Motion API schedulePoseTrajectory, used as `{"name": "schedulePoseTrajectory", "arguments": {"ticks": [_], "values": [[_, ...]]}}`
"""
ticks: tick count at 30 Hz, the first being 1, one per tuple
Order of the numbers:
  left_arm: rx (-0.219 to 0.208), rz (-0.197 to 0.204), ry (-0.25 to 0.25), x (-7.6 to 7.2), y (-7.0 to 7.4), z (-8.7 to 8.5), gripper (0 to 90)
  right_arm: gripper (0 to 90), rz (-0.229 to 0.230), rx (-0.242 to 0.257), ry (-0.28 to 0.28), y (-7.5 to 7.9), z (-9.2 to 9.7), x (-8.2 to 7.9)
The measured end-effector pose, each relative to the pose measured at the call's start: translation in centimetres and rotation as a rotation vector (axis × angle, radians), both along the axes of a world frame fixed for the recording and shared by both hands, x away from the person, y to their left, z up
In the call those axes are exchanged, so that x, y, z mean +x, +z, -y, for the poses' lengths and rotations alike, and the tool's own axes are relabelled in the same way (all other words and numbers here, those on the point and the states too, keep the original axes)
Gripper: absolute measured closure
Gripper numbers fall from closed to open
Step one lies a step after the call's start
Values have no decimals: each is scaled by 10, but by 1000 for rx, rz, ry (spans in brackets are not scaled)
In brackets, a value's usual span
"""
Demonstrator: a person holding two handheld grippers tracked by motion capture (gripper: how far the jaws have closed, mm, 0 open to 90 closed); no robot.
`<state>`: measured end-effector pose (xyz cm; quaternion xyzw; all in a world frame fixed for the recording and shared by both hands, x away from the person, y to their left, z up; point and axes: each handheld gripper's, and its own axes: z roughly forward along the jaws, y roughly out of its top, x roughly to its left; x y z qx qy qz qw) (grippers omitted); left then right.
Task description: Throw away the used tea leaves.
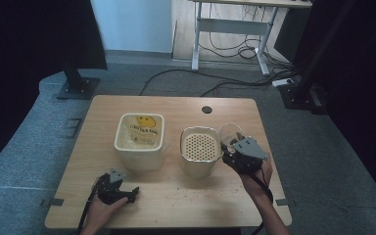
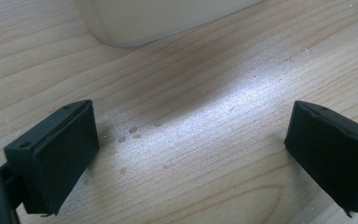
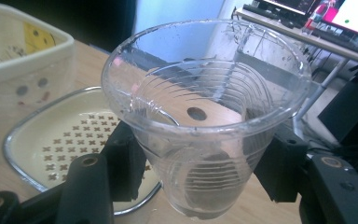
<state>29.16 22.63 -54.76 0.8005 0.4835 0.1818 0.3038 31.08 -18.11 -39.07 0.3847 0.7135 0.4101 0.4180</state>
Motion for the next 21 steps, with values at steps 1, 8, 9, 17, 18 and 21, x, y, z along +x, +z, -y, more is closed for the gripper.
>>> {"name": "schedulePoseTrajectory", "arguments": {"ticks": [1, 8, 9, 17, 18, 21], "values": [[-1, 0, 1, 0, 0, 0, 25, 414, 1, -30, -2, 1, -3, 2], [1, 1, 0, 0, 0, 0, 25, 414, -15, -134, -26, -1, -11, 12], [1, 1, 0, 0, 0, 0, 25, 414, -18, -148, -31, -2, -12, 12], [0, 0, 1, 0, 0, 0, 24, 414, -15, -303, -65, 0, -23, 18], [0, 0, 1, 0, 0, 0, 24, 414, -15, -303, -65, 0, -23, 18], [0, 0, 0, 0, 0, 0, 24, 414, -7, -404, -68, 1, -32, 21]]}}
